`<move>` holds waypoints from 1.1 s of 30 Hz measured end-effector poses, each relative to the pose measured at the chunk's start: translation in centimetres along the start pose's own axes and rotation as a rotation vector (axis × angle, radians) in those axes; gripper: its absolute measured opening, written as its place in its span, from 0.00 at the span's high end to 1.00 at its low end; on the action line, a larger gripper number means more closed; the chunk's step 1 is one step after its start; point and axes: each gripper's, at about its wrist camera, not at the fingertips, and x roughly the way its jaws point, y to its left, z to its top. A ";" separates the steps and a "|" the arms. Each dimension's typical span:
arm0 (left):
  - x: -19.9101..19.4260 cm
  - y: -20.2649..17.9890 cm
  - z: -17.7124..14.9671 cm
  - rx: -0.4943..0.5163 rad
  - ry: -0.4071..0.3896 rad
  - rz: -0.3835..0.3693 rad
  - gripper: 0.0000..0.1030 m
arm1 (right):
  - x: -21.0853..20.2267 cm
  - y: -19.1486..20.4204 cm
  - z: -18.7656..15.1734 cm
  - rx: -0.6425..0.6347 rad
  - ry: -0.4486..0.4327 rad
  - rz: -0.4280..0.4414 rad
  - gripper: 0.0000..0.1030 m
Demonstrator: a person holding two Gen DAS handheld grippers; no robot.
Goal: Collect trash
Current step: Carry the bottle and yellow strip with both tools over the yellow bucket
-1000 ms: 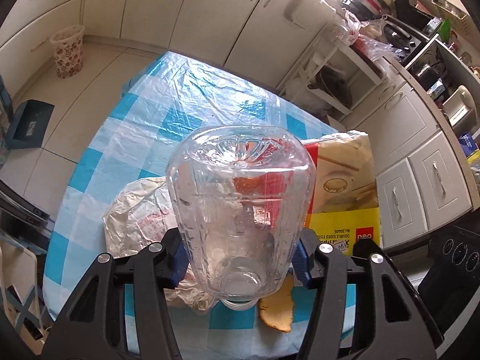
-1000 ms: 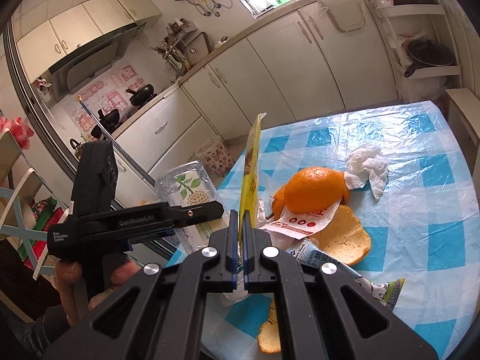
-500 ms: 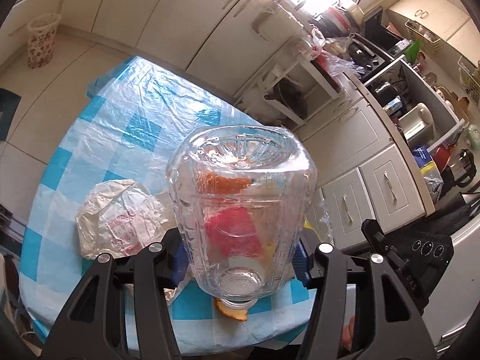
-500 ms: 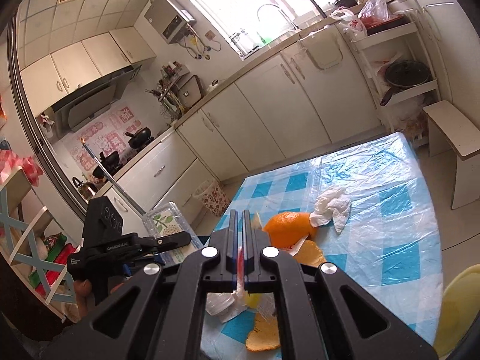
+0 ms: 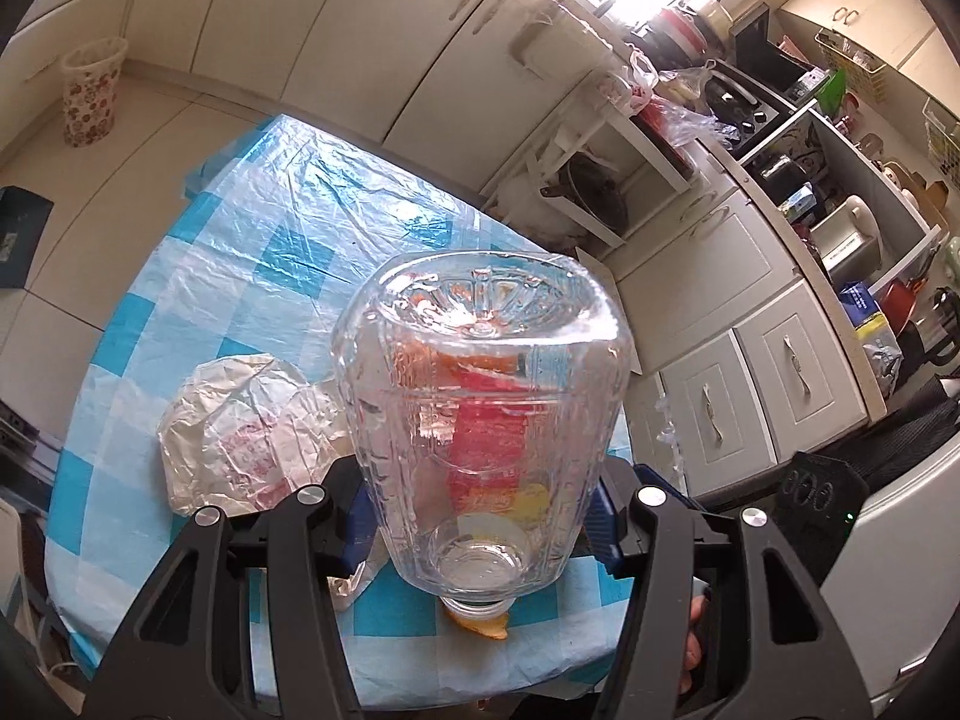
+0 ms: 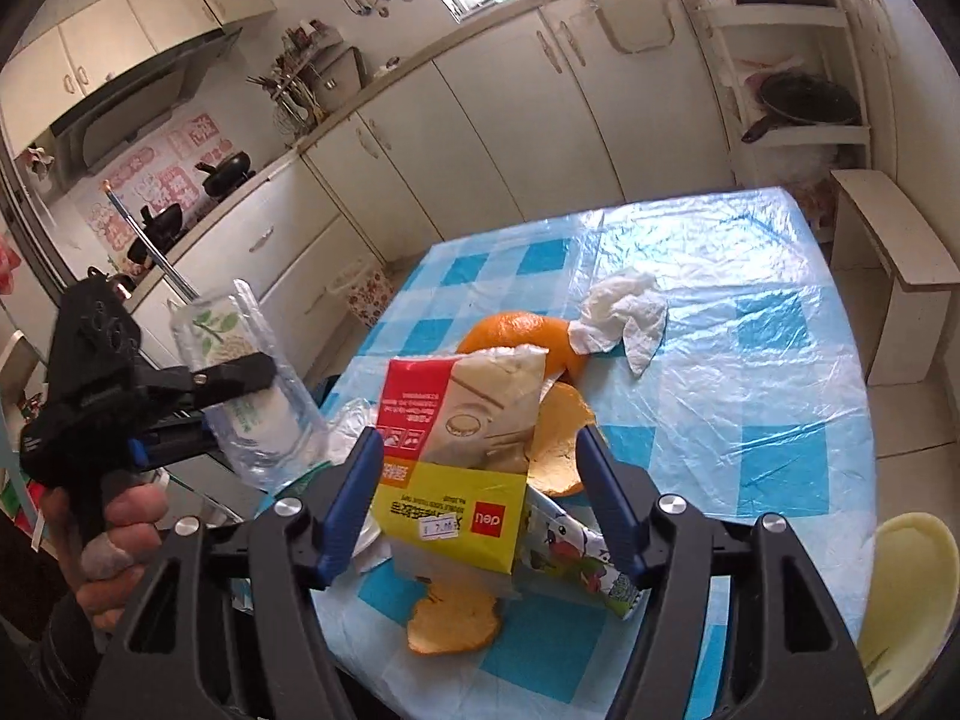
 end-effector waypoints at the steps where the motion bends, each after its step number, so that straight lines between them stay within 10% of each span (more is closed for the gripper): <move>1: -0.1 0.0 0.0 0.002 0.000 0.002 0.49 | 1.0 -0.2 0.1 0.011 0.025 -0.008 0.37; 6: -0.7 0.7 0.3 -0.001 -0.009 0.007 0.49 | 4.1 -0.8 1.2 0.047 0.080 0.027 0.41; 9: -0.8 1.1 0.3 -0.001 -0.007 0.011 0.49 | 4.8 -1.4 1.3 0.096 0.115 0.135 0.95; 25: -3.2 -2.2 -0.1 0.061 -0.061 -0.070 0.49 | -13.3 -2.3 2.0 0.151 -0.352 0.409 0.98; 33: -2.5 -8.0 -1.9 0.140 -0.042 -0.095 0.49 | -19.6 -6.6 0.7 0.180 -0.462 0.203 0.98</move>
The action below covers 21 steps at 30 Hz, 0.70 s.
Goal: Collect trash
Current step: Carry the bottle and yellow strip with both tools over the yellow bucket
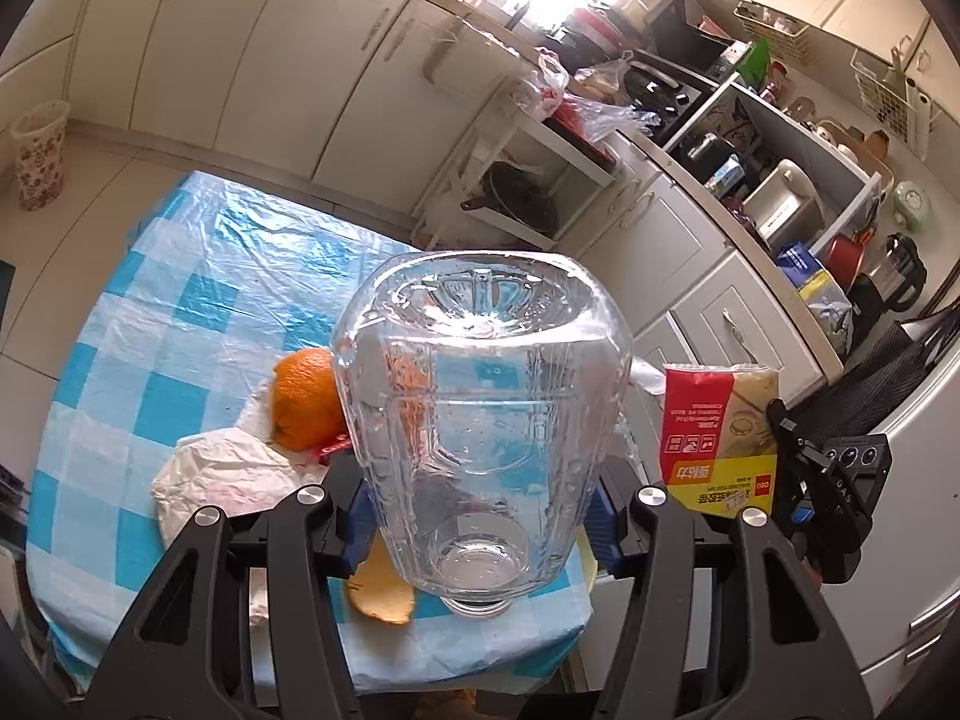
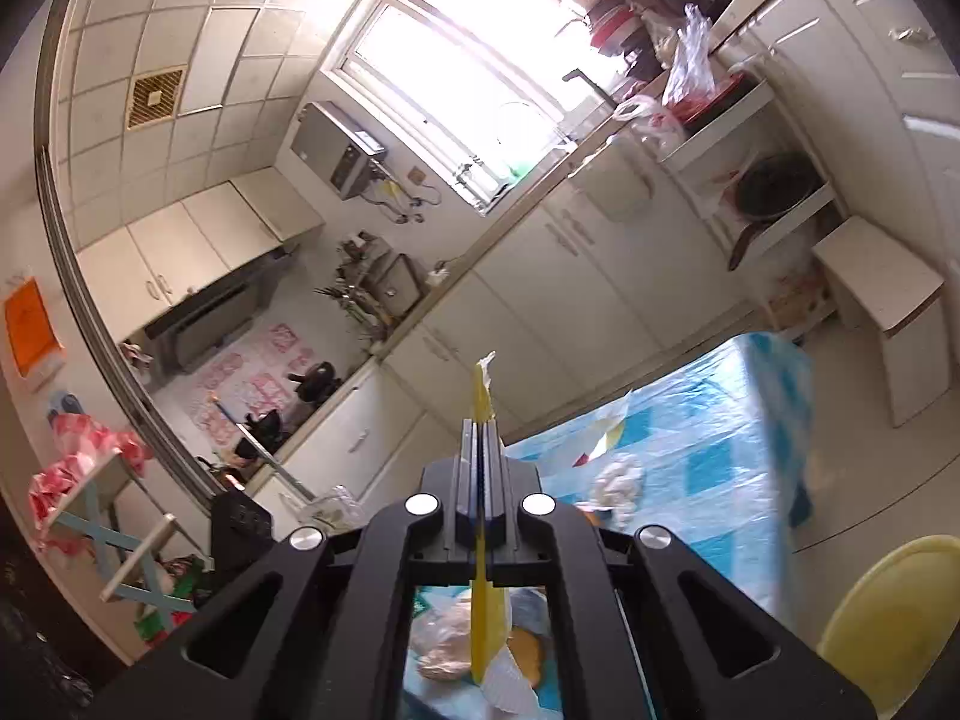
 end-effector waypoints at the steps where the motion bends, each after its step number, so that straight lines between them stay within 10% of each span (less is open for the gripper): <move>1: 0.4 -0.9 -0.2 0.010 0.008 -0.007 0.49 | -0.6 -0.4 -0.1 -0.021 -0.001 -0.051 0.98; 11: 9.2 -12.0 -4.0 0.125 0.148 -0.089 0.49 | -3.7 -9.2 -2.7 -0.043 0.130 -0.540 0.98; 18: 17.7 -17.9 -8.2 0.182 0.256 -0.058 0.49 | -1.8 -16.5 -5.6 0.123 0.345 -0.684 0.96; 21: 21.3 -19.0 -10.1 0.197 0.302 -0.009 0.48 | -2.5 -18.5 -6.1 0.229 0.351 -0.754 0.69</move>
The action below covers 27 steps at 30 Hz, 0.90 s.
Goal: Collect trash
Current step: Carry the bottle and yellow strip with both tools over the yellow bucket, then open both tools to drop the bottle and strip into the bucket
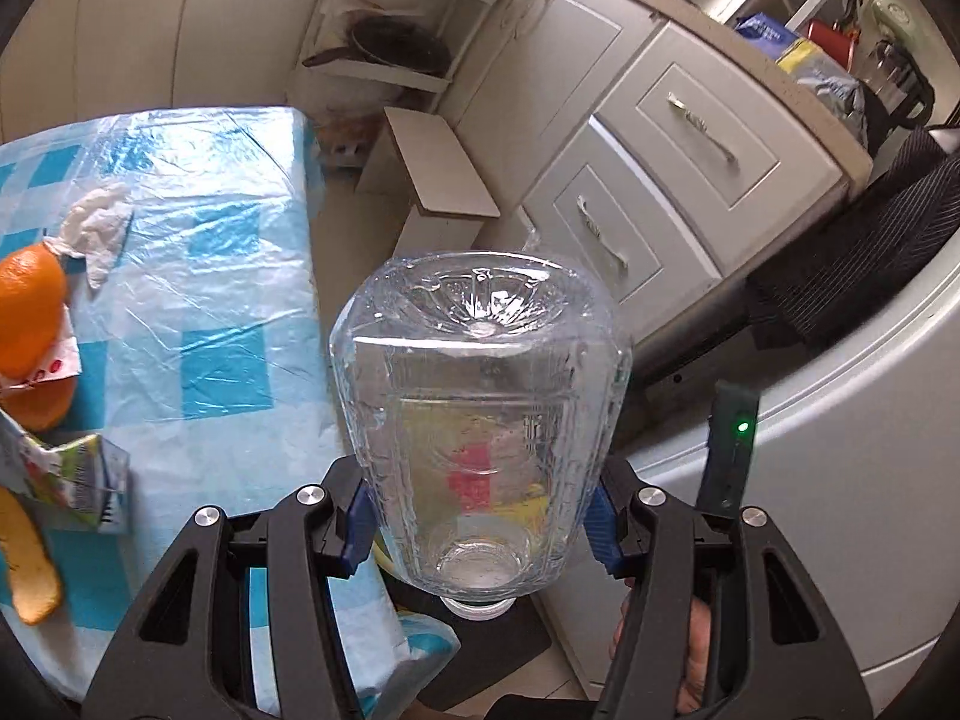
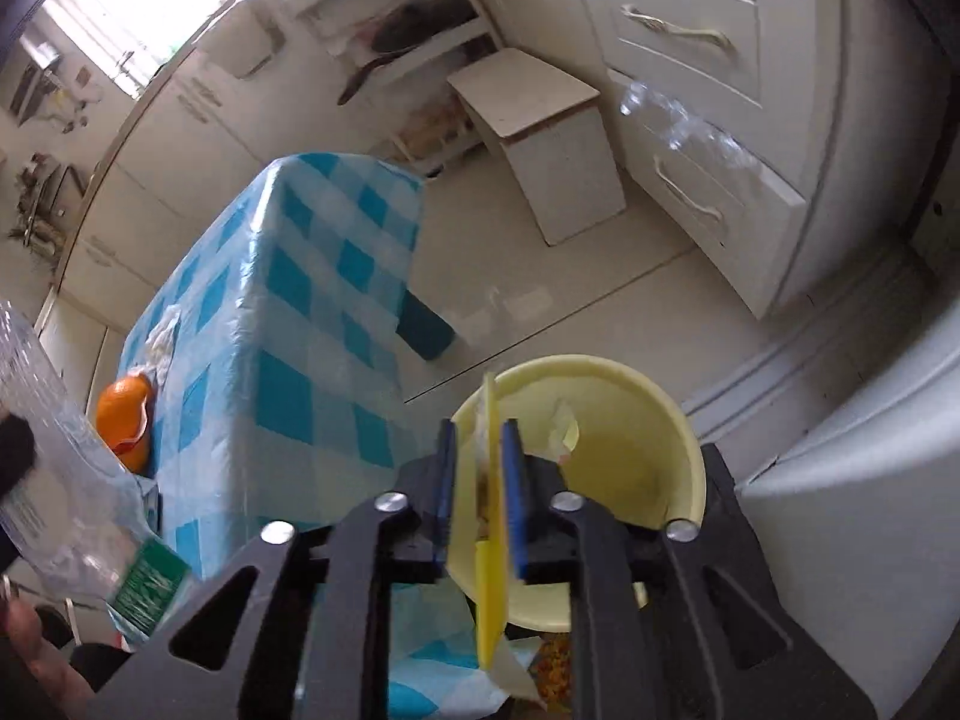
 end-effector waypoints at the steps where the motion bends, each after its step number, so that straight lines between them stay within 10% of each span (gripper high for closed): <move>1: 1.0 -0.2 -0.2 -0.001 0.014 0.013 0.48 | -0.4 -0.5 0.2 0.031 -0.014 -0.002 0.63; 16: 12.7 -2.1 -2.3 -0.029 0.187 0.173 0.36 | -11.1 2.4 2.4 0.017 -0.436 0.121 0.46; 27: -1.8 1.0 0.5 0.042 -0.054 0.235 0.24 | -13.1 6.6 2.9 0.001 -0.497 0.233 0.43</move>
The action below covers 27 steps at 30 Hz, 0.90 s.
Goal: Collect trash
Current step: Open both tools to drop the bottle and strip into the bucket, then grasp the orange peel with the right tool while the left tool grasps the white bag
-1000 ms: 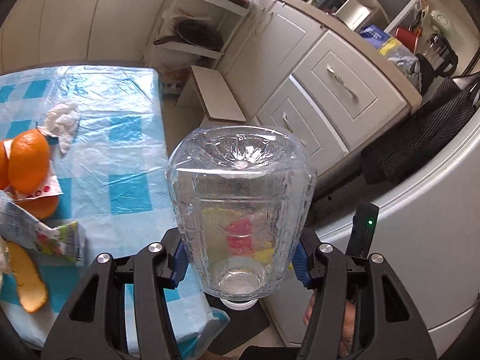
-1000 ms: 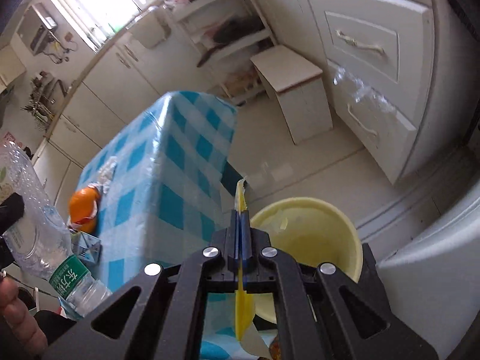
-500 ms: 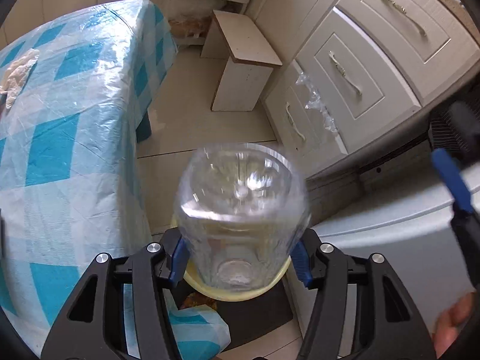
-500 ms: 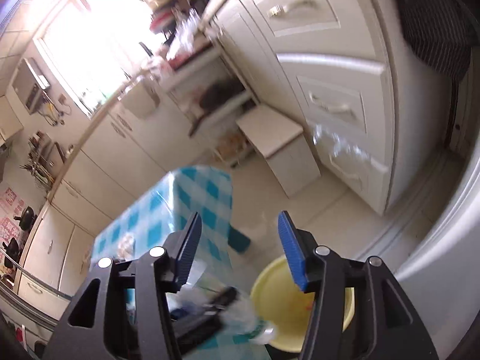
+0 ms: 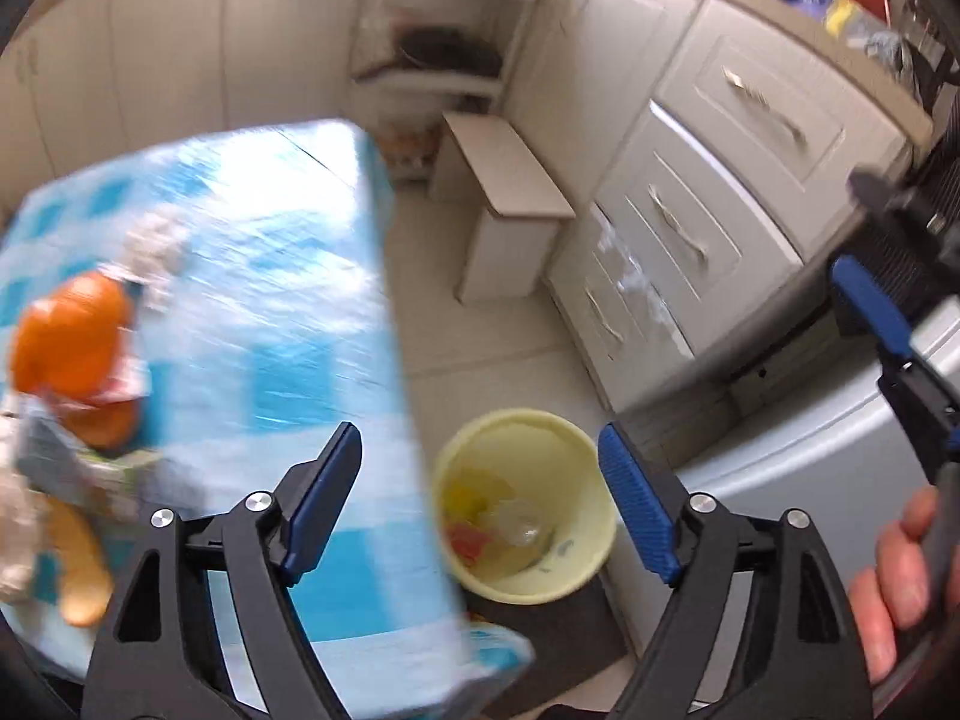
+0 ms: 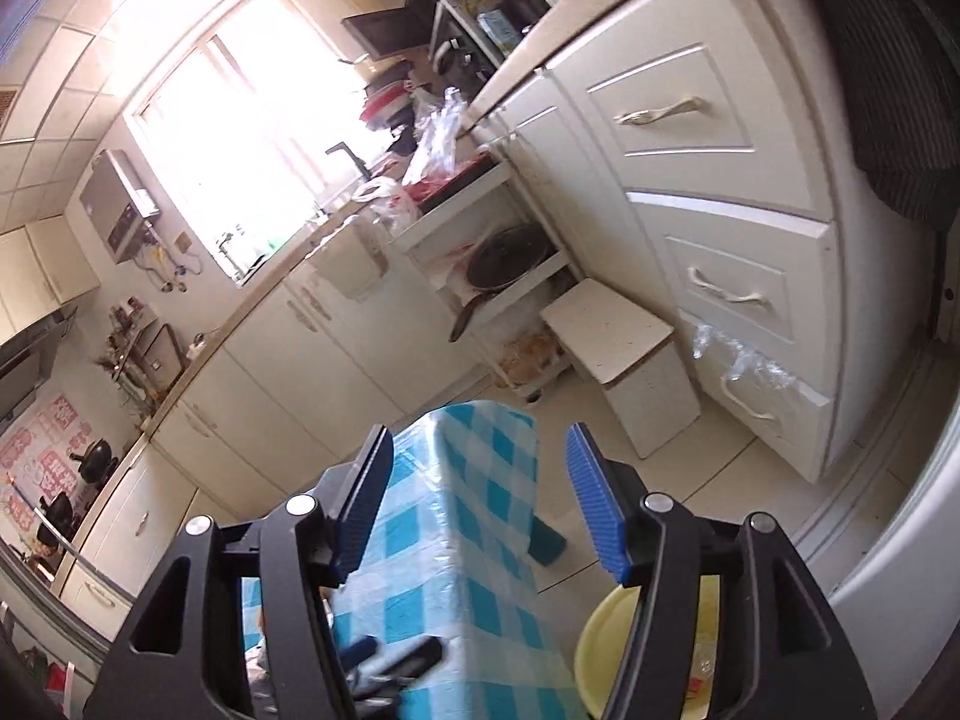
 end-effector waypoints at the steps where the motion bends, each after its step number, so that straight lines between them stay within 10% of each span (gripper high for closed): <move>1: -1.6 1.7 0.2 -0.010 -0.024 0.021 0.23 | 0.4 0.7 -0.3 -0.011 0.018 0.016 0.43; 8: -9.6 16.5 0.8 -0.184 -0.113 0.202 0.22 | 3.4 7.3 -3.5 -0.149 0.159 0.118 0.41; 16: -11.1 31.1 -3.6 -0.396 -0.009 0.351 0.22 | 9.5 14.8 -9.1 -0.283 0.377 0.227 0.38; 27: -8.4 30.9 -6.6 -0.236 0.130 0.326 0.19 | 17.8 19.9 -15.2 -0.231 0.578 0.242 0.37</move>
